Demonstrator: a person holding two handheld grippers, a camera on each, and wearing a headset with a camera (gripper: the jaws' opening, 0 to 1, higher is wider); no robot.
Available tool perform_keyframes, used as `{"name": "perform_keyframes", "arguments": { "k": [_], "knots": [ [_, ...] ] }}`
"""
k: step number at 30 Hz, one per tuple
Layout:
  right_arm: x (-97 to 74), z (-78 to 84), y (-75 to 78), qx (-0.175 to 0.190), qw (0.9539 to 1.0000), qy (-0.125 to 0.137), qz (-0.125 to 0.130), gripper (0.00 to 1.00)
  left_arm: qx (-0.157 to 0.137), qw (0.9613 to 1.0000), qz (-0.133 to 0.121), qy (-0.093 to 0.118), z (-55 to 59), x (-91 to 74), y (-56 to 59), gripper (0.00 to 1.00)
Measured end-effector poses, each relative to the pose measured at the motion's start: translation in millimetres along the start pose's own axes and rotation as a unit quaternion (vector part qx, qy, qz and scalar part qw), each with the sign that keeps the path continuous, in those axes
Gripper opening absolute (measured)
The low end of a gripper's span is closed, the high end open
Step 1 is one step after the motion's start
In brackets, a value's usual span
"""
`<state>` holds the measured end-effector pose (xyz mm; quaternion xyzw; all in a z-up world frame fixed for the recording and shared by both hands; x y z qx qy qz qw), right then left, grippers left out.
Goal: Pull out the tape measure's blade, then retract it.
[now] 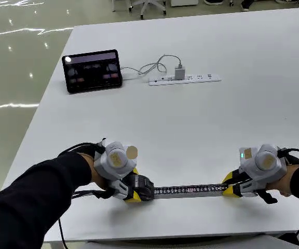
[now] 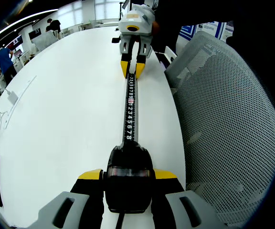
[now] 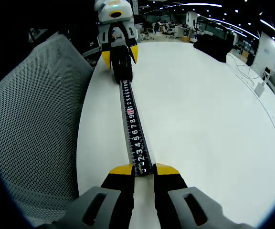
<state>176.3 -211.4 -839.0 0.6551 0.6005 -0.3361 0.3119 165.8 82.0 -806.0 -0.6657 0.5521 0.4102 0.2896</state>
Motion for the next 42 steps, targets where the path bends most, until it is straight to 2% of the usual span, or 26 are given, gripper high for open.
{"name": "perform_keyframes", "arguments": {
  "k": [42],
  "knots": [
    [-8.9, 10.6, 0.5, 0.009, 0.9999, -0.005, 0.006, 0.10, -0.001, 1.0000, -0.001, 0.003, 0.6, -0.1, 0.5, 0.34]
  ]
}}
Point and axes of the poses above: the centre of the closed fingertips' face, and the gripper's own axes: x roughly forward along the fingers, y roughly to its right, z roughly out of its underside, the point moved 8 cm from there along -x, roughly backward along the fingers, and after that the axes turned 5 degrees about -x, right-handed, at the moved point
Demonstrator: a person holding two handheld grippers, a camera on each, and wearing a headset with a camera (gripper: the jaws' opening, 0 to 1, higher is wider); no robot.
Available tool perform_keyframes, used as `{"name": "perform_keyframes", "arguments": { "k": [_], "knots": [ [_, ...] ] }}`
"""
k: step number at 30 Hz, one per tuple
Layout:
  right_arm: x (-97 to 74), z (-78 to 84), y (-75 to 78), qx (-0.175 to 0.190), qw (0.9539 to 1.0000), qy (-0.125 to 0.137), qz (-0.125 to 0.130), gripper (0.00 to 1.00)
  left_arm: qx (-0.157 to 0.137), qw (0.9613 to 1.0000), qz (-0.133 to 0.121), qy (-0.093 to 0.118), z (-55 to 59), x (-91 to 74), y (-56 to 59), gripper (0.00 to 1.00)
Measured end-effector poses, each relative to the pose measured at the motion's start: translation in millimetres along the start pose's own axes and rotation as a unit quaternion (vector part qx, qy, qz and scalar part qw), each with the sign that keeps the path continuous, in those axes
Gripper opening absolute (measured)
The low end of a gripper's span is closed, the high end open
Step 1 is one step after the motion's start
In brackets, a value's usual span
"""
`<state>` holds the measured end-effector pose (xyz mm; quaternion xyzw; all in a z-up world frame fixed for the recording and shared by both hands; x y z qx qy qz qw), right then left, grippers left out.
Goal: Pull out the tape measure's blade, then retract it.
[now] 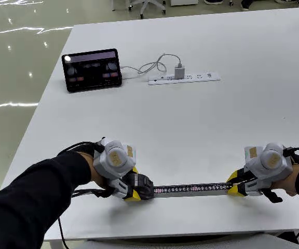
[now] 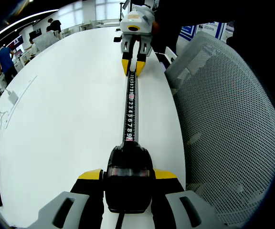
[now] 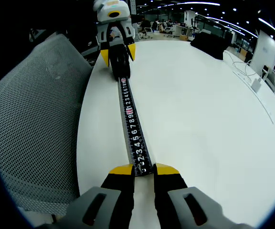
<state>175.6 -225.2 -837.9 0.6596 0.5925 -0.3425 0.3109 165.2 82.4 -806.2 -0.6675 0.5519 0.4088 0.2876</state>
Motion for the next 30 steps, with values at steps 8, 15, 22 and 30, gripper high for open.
{"name": "perform_keyframes", "arguments": {
  "k": [8, 15, 22, 30],
  "knots": [
    [-1.1, 1.4, 0.6, 0.000, 1.0000, -0.002, -0.002, 0.10, -0.001, 1.0000, 0.000, 0.001, 0.0, 0.0, 0.0, 0.34],
    [-2.3, 3.7, 1.1, -0.001, 1.0000, -0.004, -0.002, 0.10, -0.001, 1.0000, -0.001, 0.001, 0.1, 0.2, -0.1, 0.34],
    [-4.0, 6.6, 2.3, 0.000, 1.0000, -0.006, -0.001, 0.10, -0.001, 1.0000, -0.003, 0.002, 0.4, 0.2, 0.1, 0.34],
    [-5.6, 8.1, 1.7, 0.000, 1.0000, -0.007, -0.001, 0.10, -0.002, 1.0000, -0.003, 0.002, 0.1, 0.2, 0.6, 0.34]
  ]
}}
Point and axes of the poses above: the centre of the closed fingertips' face, and the gripper's own axes: x roughly forward along the fingers, y roughly to its right, z roughly out of its underside, the point moved 8 cm from there along -x, roughly backward along the fingers, and after that the axes turned 5 degrees about -x, right-handed, at the moved point
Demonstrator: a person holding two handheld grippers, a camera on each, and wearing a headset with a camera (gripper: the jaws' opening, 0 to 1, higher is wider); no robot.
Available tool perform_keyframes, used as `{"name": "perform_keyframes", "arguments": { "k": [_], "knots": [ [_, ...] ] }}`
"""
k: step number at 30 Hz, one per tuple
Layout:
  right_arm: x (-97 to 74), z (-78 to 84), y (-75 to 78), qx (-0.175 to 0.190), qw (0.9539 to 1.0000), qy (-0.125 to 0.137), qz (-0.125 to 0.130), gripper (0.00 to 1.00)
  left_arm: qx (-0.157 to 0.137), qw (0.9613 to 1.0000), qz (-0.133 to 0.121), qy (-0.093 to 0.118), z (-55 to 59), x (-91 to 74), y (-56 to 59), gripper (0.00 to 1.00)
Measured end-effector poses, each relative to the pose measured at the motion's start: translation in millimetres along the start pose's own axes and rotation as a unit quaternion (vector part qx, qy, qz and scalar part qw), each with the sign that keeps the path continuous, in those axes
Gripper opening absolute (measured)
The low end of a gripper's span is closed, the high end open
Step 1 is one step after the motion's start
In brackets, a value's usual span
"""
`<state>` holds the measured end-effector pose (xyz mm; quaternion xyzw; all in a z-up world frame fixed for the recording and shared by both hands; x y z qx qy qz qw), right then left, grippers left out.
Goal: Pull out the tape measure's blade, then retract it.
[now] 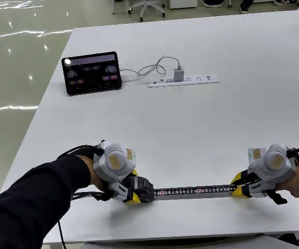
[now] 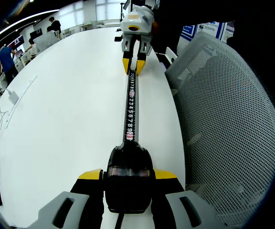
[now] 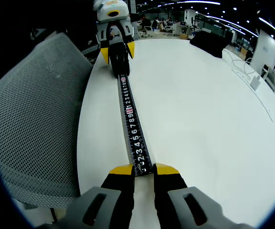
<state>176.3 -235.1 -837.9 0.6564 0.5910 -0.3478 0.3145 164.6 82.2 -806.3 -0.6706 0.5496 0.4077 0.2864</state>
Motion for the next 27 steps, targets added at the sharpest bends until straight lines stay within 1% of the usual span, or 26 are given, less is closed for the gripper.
{"name": "perform_keyframes", "arguments": {
  "k": [9, 11, 15, 25, 27],
  "knots": [
    [-1.8, 1.5, 0.8, 0.000, 1.0000, 0.000, 0.002, 0.10, -0.004, 1.0000, -0.003, 0.006, 0.2, 0.1, 0.7, 0.34],
    [-2.5, 2.2, 0.9, 0.001, 1.0000, 0.001, 0.001, 0.10, 0.003, 1.0000, -0.002, 0.008, -0.1, 0.4, 0.9, 0.34],
    [-3.1, 2.8, 0.9, 0.000, 1.0000, 0.000, 0.001, 0.10, 0.001, 0.9999, 0.000, 0.013, 0.4, 0.2, 1.0, 0.34],
    [-4.7, 4.0, 1.0, 0.005, 1.0000, 0.002, 0.004, 0.10, 0.000, 1.0000, 0.000, 0.010, 0.1, 0.3, 1.3, 0.34],
    [-4.8, 3.9, 0.5, 0.005, 1.0000, 0.003, 0.003, 0.10, 0.004, 0.9999, 0.000, 0.010, -0.1, 0.4, 1.1, 0.34]
  ]
}}
Point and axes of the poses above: the centre of the closed fingertips' face, and the gripper's own axes: x roughly forward along the fingers, y roughly to its right, z roughly out of its underside, the point moved 8 cm from there along -x, roughly backward along the fingers, and after that the axes turned 5 degrees about -x, right-handed, at the moved point
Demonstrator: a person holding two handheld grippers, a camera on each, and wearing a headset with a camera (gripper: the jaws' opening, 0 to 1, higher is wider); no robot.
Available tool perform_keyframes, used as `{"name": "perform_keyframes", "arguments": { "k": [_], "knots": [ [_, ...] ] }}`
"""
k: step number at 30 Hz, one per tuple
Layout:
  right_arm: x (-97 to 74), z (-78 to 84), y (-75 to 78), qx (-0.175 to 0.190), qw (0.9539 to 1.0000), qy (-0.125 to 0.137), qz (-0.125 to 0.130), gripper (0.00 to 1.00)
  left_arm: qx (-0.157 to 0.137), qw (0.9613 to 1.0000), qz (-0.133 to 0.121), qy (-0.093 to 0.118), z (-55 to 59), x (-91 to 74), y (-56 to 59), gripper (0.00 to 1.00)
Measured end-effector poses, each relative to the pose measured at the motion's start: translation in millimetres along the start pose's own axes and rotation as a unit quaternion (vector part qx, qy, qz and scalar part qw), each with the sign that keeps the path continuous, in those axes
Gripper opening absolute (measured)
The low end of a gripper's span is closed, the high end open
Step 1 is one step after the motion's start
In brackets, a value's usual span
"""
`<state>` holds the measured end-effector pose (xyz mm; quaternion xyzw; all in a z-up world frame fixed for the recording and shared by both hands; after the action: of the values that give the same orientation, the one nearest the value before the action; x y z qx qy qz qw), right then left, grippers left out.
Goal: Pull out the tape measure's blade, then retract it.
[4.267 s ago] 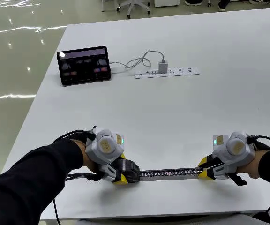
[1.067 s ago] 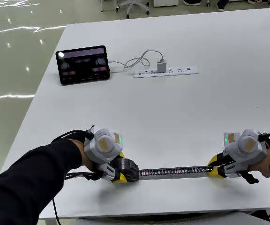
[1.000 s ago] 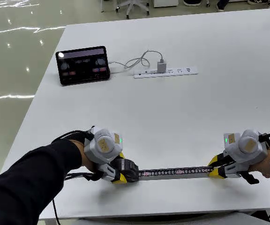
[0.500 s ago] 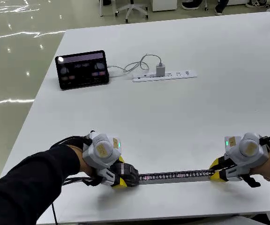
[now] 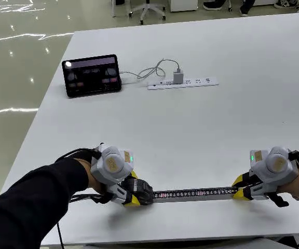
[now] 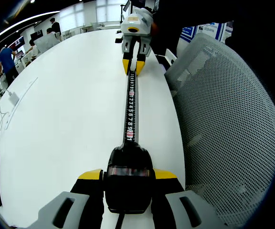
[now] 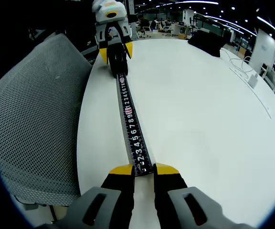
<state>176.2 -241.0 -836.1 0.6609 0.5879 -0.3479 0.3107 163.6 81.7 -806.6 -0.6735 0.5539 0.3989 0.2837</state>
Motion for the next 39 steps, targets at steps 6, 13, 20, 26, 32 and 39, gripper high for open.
{"name": "perform_keyframes", "arguments": {
  "k": [6, 13, 20, 26, 32, 39],
  "knots": [
    [-1.1, 1.6, -0.8, 0.003, 1.0000, 0.000, -0.001, 0.10, -0.002, 1.0000, 0.000, 0.001, 0.6, 0.3, -0.1, 0.34],
    [-2.4, 4.7, -0.3, 0.004, 1.0000, -0.001, 0.000, 0.10, -0.003, 1.0000, 0.000, 0.001, 0.1, 0.4, 0.3, 0.34],
    [-3.3, 6.8, -0.1, 0.007, 1.0000, -0.001, 0.000, 0.10, -0.002, 1.0000, 0.002, 0.001, -0.3, 0.6, 0.2, 0.34],
    [-4.3, 5.7, -0.9, 0.008, 1.0000, -0.001, 0.000, 0.10, -0.003, 1.0000, 0.001, 0.003, 0.2, 0.0, 0.6, 0.34],
    [-7.3, 6.3, -4.1, 0.014, 0.9999, 0.000, 0.000, 0.10, -0.001, 1.0000, 0.003, 0.004, 0.0, 0.6, 0.2, 0.34],
    [-9.2, 11.0, -1.4, 0.013, 0.9999, -0.006, 0.000, 0.10, -0.005, 1.0000, 0.000, 0.008, 0.3, 0.4, 0.7, 0.34]
  ]
}}
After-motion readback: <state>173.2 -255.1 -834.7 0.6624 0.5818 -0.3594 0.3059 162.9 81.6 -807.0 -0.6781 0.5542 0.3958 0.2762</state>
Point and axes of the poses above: the centre of the closed fingertips' face, and the gripper's own axes: x roughly forward along the fingers, y roughly to its right, z roughly out of its underside, the point moved 8 cm from there along -x, roughly backward along the fingers, and after that the axes turned 5 degrees about -x, right-handed, at the moved point
